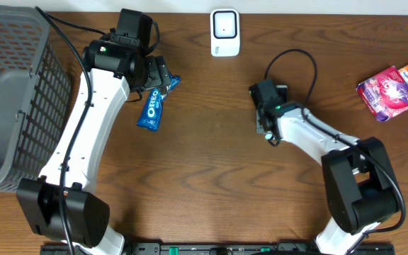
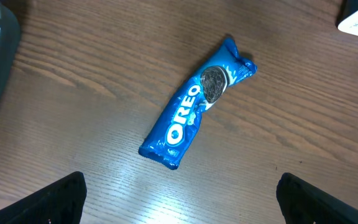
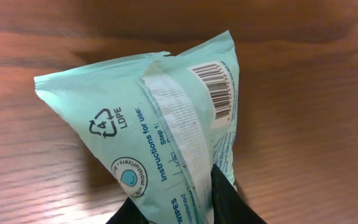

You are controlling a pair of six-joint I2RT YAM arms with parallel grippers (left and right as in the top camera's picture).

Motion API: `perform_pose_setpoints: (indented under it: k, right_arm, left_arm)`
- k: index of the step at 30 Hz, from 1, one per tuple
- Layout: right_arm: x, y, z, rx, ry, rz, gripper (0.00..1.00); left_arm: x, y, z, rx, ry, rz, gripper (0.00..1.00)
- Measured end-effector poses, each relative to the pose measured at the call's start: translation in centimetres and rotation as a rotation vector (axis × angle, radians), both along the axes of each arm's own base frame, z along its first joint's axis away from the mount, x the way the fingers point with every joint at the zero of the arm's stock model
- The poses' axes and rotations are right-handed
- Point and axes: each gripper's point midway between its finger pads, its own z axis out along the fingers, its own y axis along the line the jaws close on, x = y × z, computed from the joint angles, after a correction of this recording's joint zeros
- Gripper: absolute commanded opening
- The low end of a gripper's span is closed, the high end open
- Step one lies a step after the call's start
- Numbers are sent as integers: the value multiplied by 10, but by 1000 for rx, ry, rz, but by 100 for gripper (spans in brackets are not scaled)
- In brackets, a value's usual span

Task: Scan the item barcode

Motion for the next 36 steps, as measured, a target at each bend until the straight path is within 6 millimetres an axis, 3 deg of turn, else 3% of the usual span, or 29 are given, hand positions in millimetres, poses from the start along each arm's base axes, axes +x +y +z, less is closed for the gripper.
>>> perform_pose_setpoints:
  k: [3,7,13,18,22,26,32,36]
  right_arm:
    - [11,21,9,195,24,5,15]
    - [31,56,38,525,28,54,17]
    - [26,69,61,849,99,83,19]
    - [10,88,55,1038,168,91,17]
    - [-11,98,29,1151,274,44,19]
    - [-24,90,14,1189,345,-38,25]
    - [-3,38,15,1202,256,-131,37]
    - [-8,10,16,1167,280,-186,39]
  left_arm:
    - [0,0,0,0,0,0,98]
    - [0,0,0,0,0,0,98]
    - [0,0,0,0,0,0,98]
    - [0,0,0,0,0,0,98]
    - [0,0,0,0,0,0,98]
    - [0,0,0,0,0,0,98]
    - [0,0,0,0,0,0,98]
    - [0,0,0,0,0,0,98]
